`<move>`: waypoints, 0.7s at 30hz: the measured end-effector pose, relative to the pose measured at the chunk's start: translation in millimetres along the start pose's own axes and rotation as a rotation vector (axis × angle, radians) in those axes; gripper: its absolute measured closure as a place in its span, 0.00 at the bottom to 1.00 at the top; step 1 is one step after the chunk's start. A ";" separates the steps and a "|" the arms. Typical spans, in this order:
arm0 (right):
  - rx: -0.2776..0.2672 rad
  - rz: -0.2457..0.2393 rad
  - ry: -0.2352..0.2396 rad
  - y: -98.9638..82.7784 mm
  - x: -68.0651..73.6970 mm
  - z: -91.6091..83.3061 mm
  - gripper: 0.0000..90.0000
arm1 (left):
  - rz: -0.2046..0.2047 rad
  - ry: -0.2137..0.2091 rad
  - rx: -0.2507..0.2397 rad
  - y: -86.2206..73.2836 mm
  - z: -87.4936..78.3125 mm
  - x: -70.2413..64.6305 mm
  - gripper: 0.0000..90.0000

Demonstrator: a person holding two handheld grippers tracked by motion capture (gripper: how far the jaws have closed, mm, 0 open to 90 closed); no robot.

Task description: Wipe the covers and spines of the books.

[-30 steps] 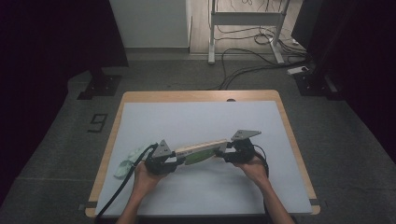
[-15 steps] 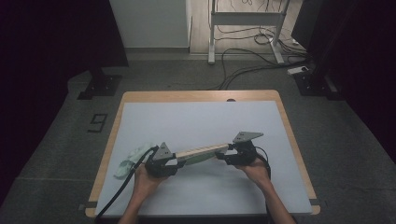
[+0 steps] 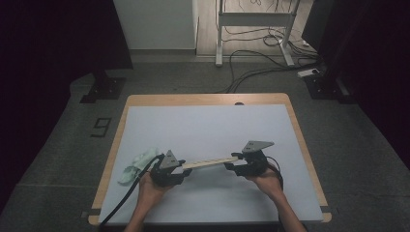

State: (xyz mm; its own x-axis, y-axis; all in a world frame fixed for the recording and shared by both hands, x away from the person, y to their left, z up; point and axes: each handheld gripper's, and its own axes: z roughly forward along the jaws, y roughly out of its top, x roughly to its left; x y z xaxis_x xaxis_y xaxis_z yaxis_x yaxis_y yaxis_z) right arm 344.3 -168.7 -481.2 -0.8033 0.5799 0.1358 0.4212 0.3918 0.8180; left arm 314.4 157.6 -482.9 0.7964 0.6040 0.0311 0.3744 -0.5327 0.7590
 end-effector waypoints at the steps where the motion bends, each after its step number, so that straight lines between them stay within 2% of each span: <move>1: 0.000 0.005 0.002 -0.2 0.5 -0.2 0.50 | -0.004 0.005 0.002 -0.1 0.3 1.7 0.61; 3: 0.001 0.010 0.010 -0.8 1.7 -0.5 0.51 | -0.010 0.017 0.006 0.0 -0.4 4.4 0.61; 6: 0.000 0.014 0.014 -1.4 3.1 -0.8 0.51 | -0.020 0.008 0.007 0.1 -1.8 4.5 0.61; 10: 0.014 0.006 0.011 -2.5 6.4 -1.9 0.49 | -0.040 -0.018 0.001 -0.2 -6.1 2.1 0.58; 17: 0.048 -0.017 -0.009 -7.1 16.4 -5.1 0.43 | -0.086 -0.045 0.020 -5.3 -8.6 -3.5 0.50; 21: 0.066 -0.012 -0.009 -12.5 20.7 -6.4 0.39 | -0.123 -0.080 0.014 -11.5 -9.9 -7.3 0.41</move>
State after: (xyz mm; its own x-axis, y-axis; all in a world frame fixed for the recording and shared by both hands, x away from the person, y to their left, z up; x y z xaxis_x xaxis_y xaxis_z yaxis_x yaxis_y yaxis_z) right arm 319.7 -166.2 -485.0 -0.8047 0.5811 0.1215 0.4389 0.4444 0.7809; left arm 299.6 165.2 -485.5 0.7790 0.6165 -0.1142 0.4780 -0.4660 0.7446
